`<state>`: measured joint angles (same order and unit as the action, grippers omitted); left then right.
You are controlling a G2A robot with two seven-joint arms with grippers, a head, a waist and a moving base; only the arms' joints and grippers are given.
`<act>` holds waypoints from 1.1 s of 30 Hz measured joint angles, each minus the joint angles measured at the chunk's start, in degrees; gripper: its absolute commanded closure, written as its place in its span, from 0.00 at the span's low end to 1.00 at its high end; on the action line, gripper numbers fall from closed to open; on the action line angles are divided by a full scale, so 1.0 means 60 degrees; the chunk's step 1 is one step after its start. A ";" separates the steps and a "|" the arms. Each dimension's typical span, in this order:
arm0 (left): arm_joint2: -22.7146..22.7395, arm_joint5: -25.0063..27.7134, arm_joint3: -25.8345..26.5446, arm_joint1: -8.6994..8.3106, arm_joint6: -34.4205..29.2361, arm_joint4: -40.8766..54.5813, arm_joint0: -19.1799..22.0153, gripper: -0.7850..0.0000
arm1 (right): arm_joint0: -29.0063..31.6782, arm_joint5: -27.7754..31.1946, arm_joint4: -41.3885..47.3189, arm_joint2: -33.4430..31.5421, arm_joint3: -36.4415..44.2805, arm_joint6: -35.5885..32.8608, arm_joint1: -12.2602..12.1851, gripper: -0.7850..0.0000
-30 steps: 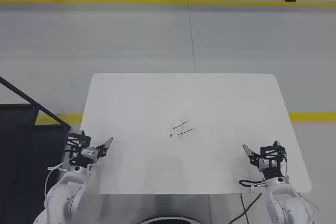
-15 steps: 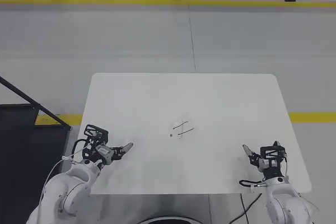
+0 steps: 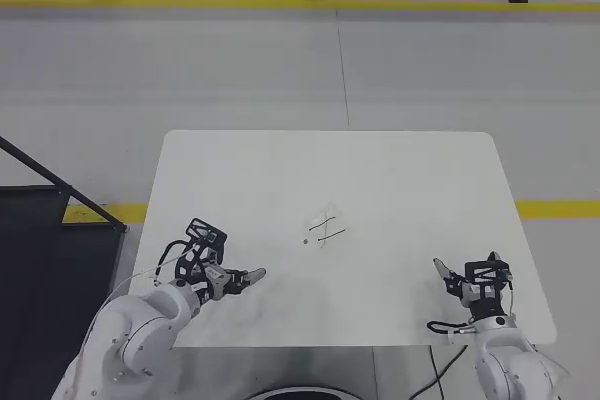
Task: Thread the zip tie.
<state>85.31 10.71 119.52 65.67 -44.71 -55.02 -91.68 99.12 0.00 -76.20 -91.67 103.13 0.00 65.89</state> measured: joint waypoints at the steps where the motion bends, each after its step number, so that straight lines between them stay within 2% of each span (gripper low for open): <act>1: 0.0000 0.0000 0.0000 0.0000 0.0000 0.0000 0.0000 0.00 | 0.0000 0.0000 0.0000 0.0000 0.0000 0.0000 0.0000 0.00; 4: -0.0100 -0.0243 -0.0034 0.0029 0.0144 0.0196 -0.0019 0.00 | 0.0000 0.0000 0.0000 0.0000 0.0000 0.0000 0.0000 0.00; 7: -0.0464 -0.0991 -0.0097 0.0108 0.0125 0.0830 0.0226 0.00 | 0.0000 0.0000 0.0000 0.0000 0.0000 0.0000 0.0000 0.00; 13: -0.1384 -0.2256 -0.0666 0.0292 -0.0479 0.2520 0.1478 0.00 | 0.0000 0.0000 0.0000 0.0000 0.0000 0.0000 0.0000 0.00; 21: -0.2624 -0.3642 -0.1248 0.0500 -0.0679 0.2904 0.2743 0.00 | 0.0000 0.0000 0.0000 0.0000 0.0000 0.0000 0.0000 0.00; 33: -0.2673 -0.3683 -0.1248 0.0503 -0.0701 0.2875 0.2772 0.00 | 0.0000 0.0000 0.0000 0.0000 0.0000 0.0000 0.0000 0.00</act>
